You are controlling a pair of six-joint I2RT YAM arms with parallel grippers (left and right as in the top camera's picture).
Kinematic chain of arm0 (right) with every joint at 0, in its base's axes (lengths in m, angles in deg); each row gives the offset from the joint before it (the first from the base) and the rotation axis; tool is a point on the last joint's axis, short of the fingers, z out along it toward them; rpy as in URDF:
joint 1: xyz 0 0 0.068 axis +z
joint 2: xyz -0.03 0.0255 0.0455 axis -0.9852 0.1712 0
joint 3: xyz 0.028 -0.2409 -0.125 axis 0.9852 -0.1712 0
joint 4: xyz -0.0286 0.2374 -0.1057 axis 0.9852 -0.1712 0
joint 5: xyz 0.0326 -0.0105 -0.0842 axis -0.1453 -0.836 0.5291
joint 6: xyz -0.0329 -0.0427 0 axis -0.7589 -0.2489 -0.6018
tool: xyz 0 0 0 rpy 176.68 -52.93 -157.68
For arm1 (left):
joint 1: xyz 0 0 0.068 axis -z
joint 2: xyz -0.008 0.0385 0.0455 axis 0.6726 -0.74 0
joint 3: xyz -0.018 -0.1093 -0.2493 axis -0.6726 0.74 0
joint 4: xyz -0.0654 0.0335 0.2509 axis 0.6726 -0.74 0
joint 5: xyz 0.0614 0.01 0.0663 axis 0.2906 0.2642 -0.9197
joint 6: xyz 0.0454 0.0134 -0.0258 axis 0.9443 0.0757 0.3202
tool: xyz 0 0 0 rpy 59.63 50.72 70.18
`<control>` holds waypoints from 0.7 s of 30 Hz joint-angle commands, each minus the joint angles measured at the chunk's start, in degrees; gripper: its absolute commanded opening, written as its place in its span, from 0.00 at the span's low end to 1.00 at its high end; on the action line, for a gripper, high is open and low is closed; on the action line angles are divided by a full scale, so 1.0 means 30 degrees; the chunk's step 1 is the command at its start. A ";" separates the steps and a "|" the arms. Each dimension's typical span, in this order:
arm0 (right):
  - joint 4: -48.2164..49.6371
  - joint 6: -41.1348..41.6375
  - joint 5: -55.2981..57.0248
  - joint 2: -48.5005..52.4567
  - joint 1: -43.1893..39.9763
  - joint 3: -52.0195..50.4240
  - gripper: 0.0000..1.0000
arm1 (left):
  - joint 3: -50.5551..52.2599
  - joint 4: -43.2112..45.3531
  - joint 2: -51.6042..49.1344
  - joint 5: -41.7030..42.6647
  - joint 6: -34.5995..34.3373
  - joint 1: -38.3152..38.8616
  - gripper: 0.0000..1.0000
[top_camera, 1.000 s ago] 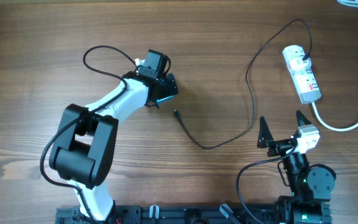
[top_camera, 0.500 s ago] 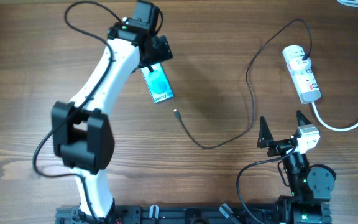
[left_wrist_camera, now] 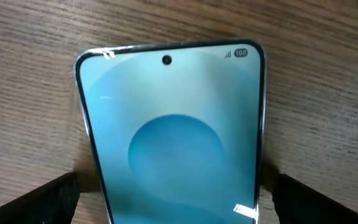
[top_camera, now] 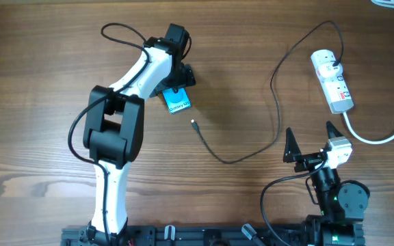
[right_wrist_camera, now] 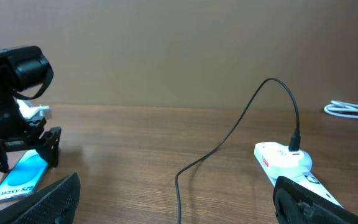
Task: Plug charger to phone and switch on socket
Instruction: 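Grasp the phone's top edge with the left gripper and tilt it up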
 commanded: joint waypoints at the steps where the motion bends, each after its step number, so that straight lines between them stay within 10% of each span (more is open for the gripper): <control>1: 0.0066 -0.0204 0.0182 -0.0138 -0.0109 -0.0022 1.00 | 0.0124 0.0335 -0.0452 -0.0313 0.0233 0.0095 1.00; 8: 0.0066 -0.0211 0.0182 -0.0138 -0.0109 -0.0022 1.00 | 0.0138 0.0321 -0.0452 -0.0313 0.0240 0.0197 1.00; 13: 0.0066 -0.0211 0.0182 -0.0138 -0.0109 -0.0022 1.00 | 0.0138 -0.0335 -0.0452 -0.0240 0.0233 0.0306 0.75; 21: 0.0066 -0.0204 0.0182 -0.0138 -0.0109 -0.0022 1.00 | 0.0138 -0.3016 -0.0452 -0.0240 0.0248 0.0991 0.68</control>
